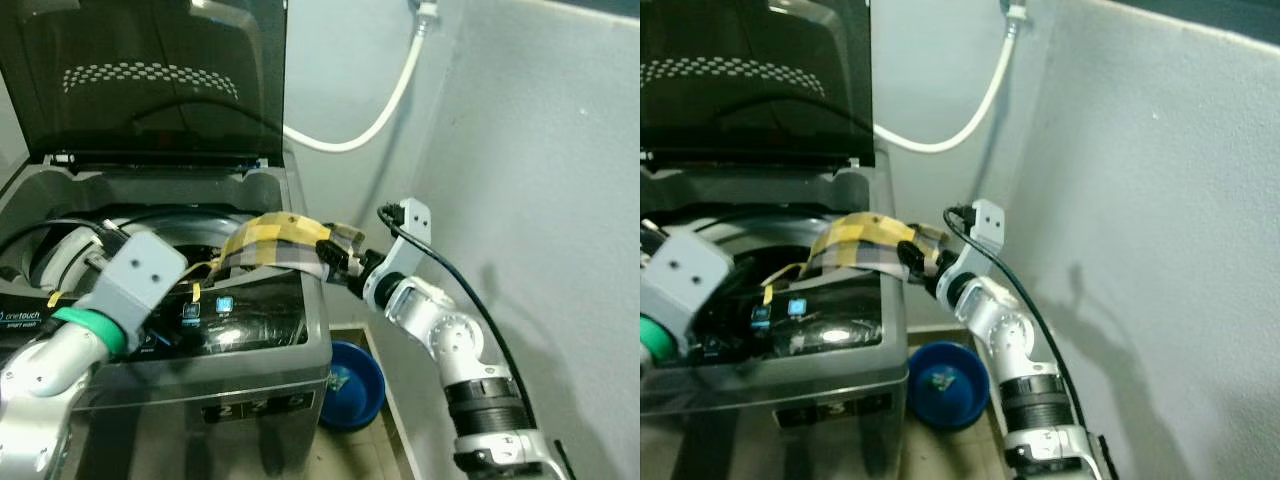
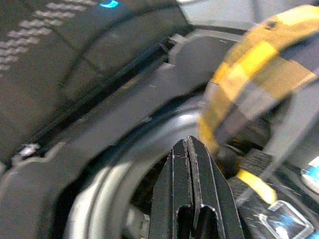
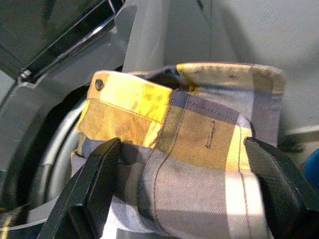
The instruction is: Clothes washing
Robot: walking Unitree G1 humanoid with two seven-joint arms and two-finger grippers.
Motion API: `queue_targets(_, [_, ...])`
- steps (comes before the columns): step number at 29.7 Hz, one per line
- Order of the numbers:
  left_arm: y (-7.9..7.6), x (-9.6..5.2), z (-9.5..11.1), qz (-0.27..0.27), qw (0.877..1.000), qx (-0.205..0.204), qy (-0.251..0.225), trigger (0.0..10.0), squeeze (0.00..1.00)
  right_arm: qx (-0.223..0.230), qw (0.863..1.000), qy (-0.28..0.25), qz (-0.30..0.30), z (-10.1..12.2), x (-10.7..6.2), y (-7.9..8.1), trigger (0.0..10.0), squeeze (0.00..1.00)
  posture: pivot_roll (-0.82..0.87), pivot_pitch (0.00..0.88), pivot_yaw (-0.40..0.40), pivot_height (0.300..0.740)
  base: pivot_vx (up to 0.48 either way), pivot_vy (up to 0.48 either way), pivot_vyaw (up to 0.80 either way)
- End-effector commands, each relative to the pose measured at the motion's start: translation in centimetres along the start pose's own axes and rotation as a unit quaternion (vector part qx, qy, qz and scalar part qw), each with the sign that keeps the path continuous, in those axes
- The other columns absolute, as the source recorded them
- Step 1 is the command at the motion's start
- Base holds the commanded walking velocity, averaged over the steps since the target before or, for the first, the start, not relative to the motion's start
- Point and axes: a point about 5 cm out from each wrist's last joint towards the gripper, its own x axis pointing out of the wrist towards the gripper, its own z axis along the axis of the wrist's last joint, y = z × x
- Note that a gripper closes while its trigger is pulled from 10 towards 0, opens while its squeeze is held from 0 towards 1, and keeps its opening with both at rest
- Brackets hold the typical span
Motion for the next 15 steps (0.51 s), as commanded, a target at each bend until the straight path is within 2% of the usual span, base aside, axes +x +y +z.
queue_targets(1, [0.3,-0.2,0.0,0.021,1.000,-0.001,0.004,10.0,0.00,0.023,1.000,0.016,-0.003,-0.4,0.4,0.2,10.0,1.00,0.10,0.029,-0.069,0.740,0.000,0.000,0.00])
queue_targets(4, [0.6,-0.1,0.1,0.035,0.999,-0.006,0.009,10.0,0.00,0.057,0.997,0.046,0.026,-1.5,1.6,2.5,10.0,1.00,0.09,0.038,-0.069,0.740,0.000,0.000,0.00])
queue_targets(5, [0.6,-0.1,0.1,0.035,0.999,-0.006,0.009,10.0,0.00,0.057,0.997,0.046,0.026,-1.5,1.6,2.5,10.0,1.00,0.09,0.038,-0.069,0.740,0.000,0.000,0.00])
queue_targets(7, [0.5,-0.3,0.1,0.035,0.999,-0.008,0.015,10.0,0.00,0.083,0.991,0.052,0.086,-1.1,2.5,5.9,10.0,1.00,0.09,0.045,-0.071,0.740,0.000,0.000,0.00])
queue_targets(8, [0.5,-0.3,0.1,0.035,0.999,-0.008,0.015,10.0,0.00,0.083,0.991,0.052,0.086,-1.1,2.5,5.9,10.0,1.00,0.09,0.045,-0.071,0.740,0.000,0.000,0.00])
queue_targets(11, [0.3,-0.3,0.2,0.032,0.999,-0.009,0.018,10.0,0.00,0.104,0.982,0.039,0.152,0.1,3.1,9.4,10.0,1.00,0.09,0.052,-0.084,0.740,0.000,0.000,0.00])
queue_targets(15, [0.1,-0.3,0.3,0.033,0.999,-0.011,0.015,10.0,0.00,0.107,0.981,0.027,0.161,0.8,3.3,9.7,10.0,1.00,0.09,0.056,-0.090,0.740,0.000,0.000,0.00])
